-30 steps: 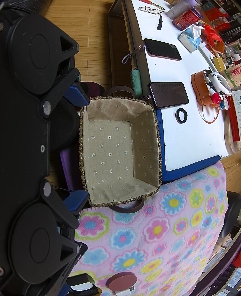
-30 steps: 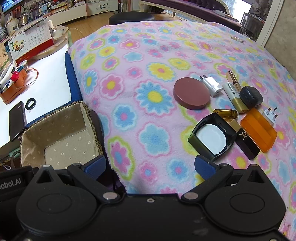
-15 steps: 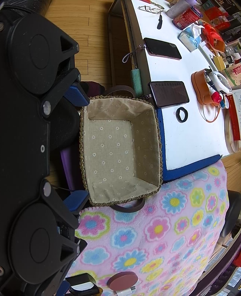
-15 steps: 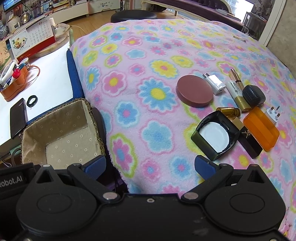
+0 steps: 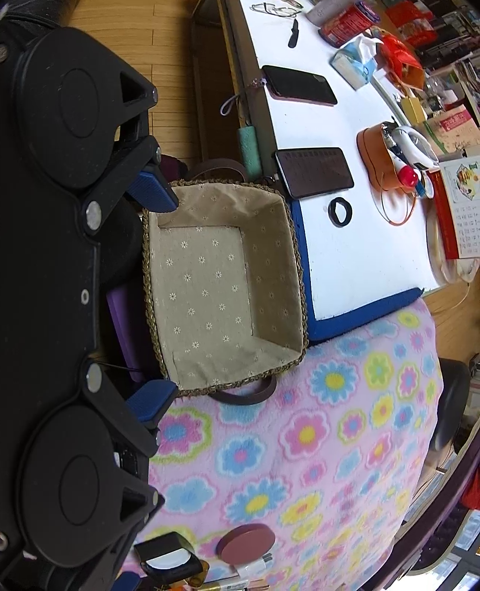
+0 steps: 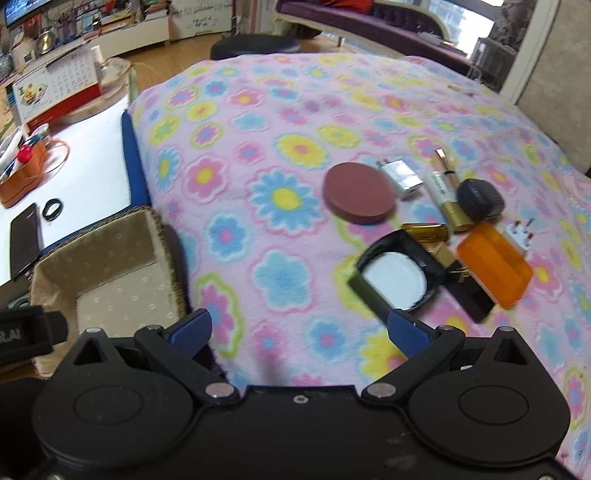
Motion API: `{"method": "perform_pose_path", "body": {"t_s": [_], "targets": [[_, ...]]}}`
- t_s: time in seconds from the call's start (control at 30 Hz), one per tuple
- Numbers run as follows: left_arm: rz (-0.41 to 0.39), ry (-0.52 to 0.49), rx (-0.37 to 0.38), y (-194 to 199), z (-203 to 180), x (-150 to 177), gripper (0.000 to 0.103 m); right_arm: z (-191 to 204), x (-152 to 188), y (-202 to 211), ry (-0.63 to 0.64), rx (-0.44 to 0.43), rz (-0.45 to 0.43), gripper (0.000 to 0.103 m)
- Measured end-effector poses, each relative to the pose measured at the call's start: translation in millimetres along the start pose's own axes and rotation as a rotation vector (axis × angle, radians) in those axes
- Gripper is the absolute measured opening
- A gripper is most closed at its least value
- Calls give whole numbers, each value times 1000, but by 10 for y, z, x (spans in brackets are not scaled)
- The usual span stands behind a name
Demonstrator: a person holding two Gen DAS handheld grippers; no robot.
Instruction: Organize rigid objects
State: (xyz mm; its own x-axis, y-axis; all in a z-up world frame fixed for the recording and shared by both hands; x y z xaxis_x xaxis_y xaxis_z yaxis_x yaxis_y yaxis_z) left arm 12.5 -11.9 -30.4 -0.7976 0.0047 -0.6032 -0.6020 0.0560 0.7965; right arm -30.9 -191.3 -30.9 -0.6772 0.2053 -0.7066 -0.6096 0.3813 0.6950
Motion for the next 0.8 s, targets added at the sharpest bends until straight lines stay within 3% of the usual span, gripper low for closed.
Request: {"method": "perform_pose_path", "body": {"t_s": [0.33,0.57,0.8], "targets": [[-11,-63,49,28,-119,12,94,-663,137,-8,-63,109,-29,92],[-15,-86,90,67,-165,35,91,-1220,233,-55,-105,153,-42,73],[-6,-105,111,63,-237,56,91,-1472,231,-300,-140,196,-34,72]]}}
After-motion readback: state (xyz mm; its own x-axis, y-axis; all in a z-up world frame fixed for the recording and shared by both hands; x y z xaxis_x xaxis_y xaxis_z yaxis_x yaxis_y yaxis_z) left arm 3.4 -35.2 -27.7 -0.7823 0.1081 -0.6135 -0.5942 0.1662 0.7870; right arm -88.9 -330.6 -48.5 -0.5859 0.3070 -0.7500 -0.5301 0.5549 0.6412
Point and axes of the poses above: each gripper's, at about its wrist camera, not at the fingertips, and y roughly against the way its jaws point, z to its left, x to its underside, the point moved 4 cm from there along -y, roughly the way its jaws point, and after that the axes turned 13 degrees about -z, right-handed, at the moved point
